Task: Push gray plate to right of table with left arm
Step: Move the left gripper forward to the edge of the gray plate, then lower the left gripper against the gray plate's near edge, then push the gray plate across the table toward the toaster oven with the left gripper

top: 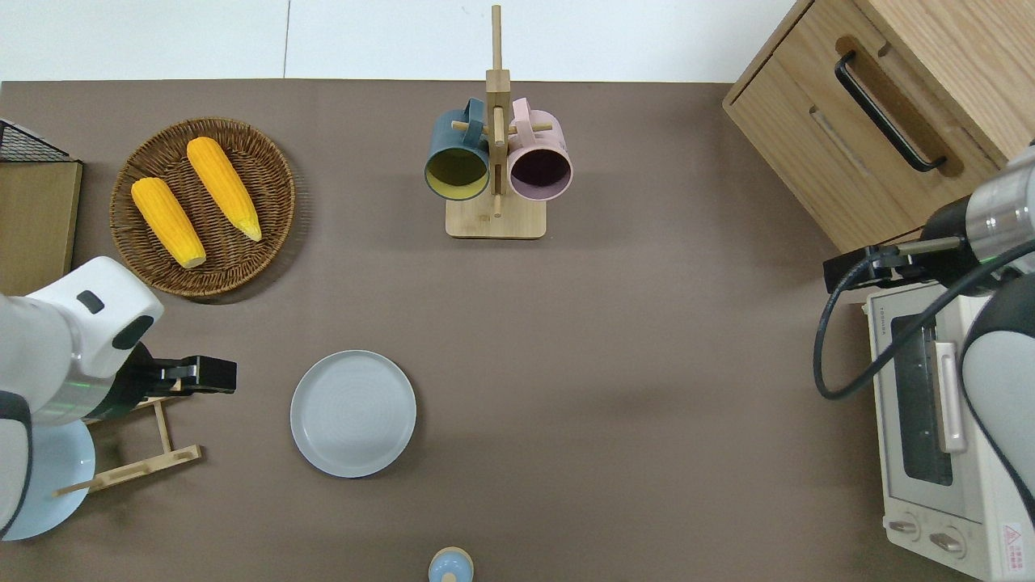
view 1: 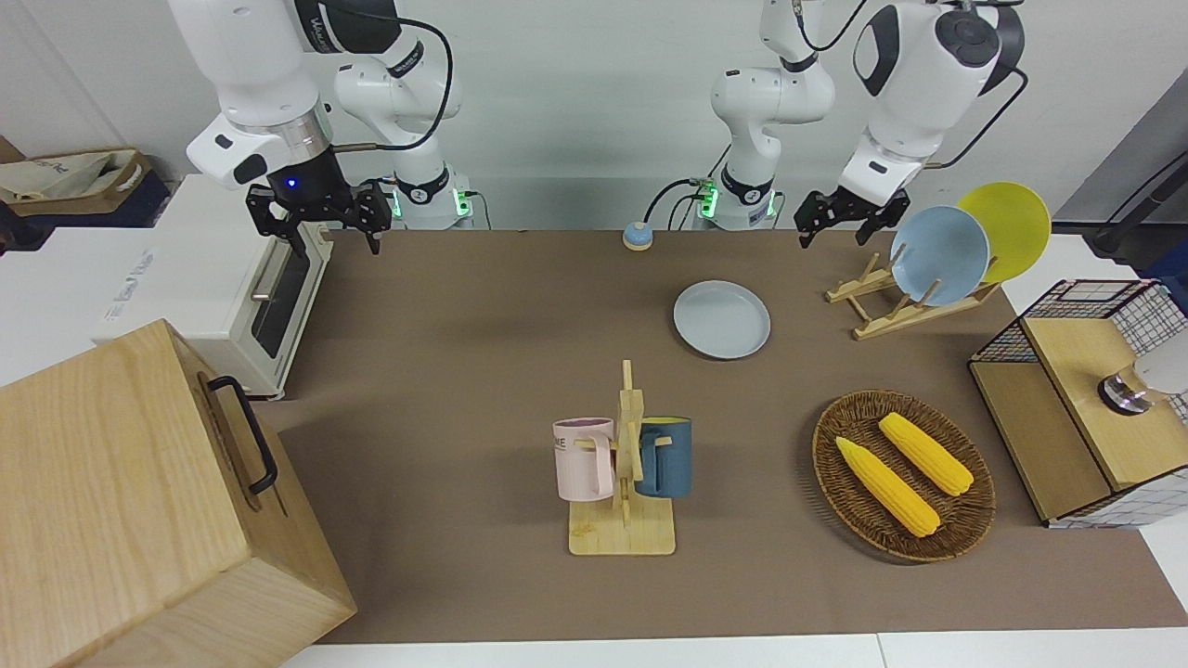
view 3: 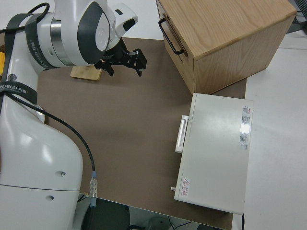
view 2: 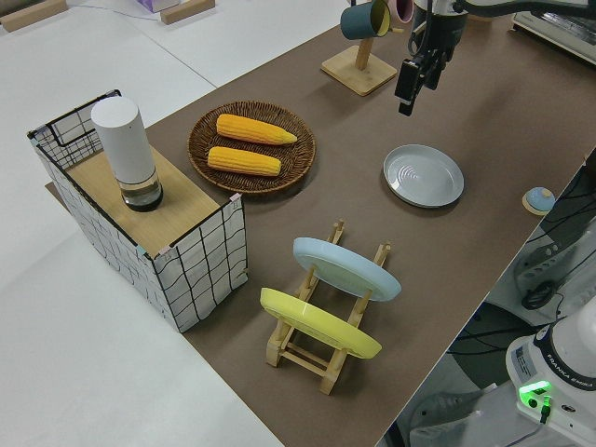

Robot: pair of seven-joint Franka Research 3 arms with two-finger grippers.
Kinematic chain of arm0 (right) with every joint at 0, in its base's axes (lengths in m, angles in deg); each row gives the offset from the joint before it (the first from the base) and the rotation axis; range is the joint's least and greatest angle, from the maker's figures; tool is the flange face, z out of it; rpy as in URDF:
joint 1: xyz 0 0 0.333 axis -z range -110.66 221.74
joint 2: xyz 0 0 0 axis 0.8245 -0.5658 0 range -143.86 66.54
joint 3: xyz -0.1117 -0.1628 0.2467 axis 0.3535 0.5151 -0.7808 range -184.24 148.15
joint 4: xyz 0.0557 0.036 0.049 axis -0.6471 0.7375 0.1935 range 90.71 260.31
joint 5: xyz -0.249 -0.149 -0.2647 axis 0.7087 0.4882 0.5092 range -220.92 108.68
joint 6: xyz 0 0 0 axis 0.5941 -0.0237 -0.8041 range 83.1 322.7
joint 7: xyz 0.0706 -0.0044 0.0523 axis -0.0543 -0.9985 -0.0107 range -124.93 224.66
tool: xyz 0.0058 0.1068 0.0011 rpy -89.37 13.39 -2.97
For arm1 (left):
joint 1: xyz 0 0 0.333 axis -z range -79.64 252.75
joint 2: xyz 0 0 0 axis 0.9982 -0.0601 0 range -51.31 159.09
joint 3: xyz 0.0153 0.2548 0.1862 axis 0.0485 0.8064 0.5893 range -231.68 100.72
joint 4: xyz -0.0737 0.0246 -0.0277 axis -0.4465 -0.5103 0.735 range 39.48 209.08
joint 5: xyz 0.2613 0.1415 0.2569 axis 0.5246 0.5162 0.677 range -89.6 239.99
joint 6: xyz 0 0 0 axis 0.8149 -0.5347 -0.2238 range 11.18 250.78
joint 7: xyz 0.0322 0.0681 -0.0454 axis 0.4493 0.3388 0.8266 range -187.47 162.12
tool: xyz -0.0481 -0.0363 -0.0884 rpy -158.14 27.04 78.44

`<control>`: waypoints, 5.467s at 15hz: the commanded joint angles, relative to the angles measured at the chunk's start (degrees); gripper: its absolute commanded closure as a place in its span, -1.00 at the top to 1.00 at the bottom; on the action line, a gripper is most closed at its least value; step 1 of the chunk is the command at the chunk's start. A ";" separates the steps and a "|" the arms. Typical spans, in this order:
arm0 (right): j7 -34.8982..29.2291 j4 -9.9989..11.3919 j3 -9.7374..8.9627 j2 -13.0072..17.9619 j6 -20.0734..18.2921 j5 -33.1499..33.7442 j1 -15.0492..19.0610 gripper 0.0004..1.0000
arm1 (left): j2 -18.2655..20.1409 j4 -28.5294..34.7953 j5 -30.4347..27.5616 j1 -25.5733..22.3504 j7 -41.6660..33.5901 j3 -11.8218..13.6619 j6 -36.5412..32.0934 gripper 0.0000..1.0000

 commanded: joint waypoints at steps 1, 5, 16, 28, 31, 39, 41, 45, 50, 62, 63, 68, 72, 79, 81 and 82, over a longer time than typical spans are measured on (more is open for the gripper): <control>-0.27 -0.08 0.01 0.33 -0.59 -0.40 0.04 0.97 | 3.53 7.90 -0.69 1.82 1.28 0.10 5.71 0.99; -0.18 -0.08 0.01 0.33 -0.59 -0.40 0.04 0.97 | 5.46 16.40 -1.56 2.79 1.01 0.01 14.38 0.99; -0.18 -0.08 0.01 0.33 -0.59 -0.40 0.04 0.97 | 2.05 32.50 -1.57 3.49 0.14 0.10 38.12 0.99; -0.18 -0.08 0.01 0.33 -0.59 -0.40 0.04 0.97 | -5.08 35.24 -1.57 5.07 0.14 0.01 46.58 0.99; -0.18 -0.08 0.01 0.33 -0.59 -0.40 0.04 0.97 | -5.25 35.24 -1.57 4.99 0.05 0.01 46.58 0.75; -0.18 -0.08 0.01 0.33 -0.59 -0.40 0.04 0.97 | -5.43 35.15 -1.74 4.37 -3.12 0.71 46.76 -0.85; -0.18 -0.08 0.01 0.33 -0.59 -0.40 0.04 0.97 | -5.43 35.07 -2.44 4.37 -3.12 0.80 46.93 -1.00; -0.27 -0.08 0.01 0.33 -0.59 -0.40 0.04 0.97 | -5.60 35.15 -2.89 4.55 -2.24 0.72 46.94 -1.00; -0.18 -0.08 0.01 0.33 -0.59 -0.40 0.04 0.97 | -7.18 34.36 -5.52 6.47 1.97 -0.69 47.11 -1.00; -0.18 -0.08 0.01 0.33 -0.59 -0.40 0.04 0.97 | -13.95 28.22 -5.61 23.34 26.31 -0.87 50.10 -1.00; -0.18 -0.08 0.01 0.33 -0.59 -0.40 0.04 0.97 | -14.91 26.99 -5.70 24.75 28.50 -0.87 50.10 -1.00; -0.18 -0.08 0.01 0.33 -0.59 -0.40 0.04 0.97 | -18.52 23.64 -5.61 29.24 34.66 -1.04 51.41 -1.00; -0.18 -0.08 0.01 0.33 -0.59 -0.40 0.04 0.97 | -21.59 19.87 -5.61 29.86 40.73 -4.46 52.12 -1.00; -0.18 -0.08 0.01 0.33 -0.59 -0.40 0.04 0.97 | -26.51 11.97 -5.00 34.07 51.62 -7.28 52.03 -1.00; -0.18 -0.08 0.01 0.33 -0.59 -0.40 0.04 0.97 | -29.32 8.37 -4.47 35.56 54.44 -7.28 51.95 -1.00; -0.18 -0.08 0.01 0.33 -0.59 -0.40 0.04 0.97 | -30.73 6.69 -4.29 36.44 55.76 -7.28 51.94 -1.00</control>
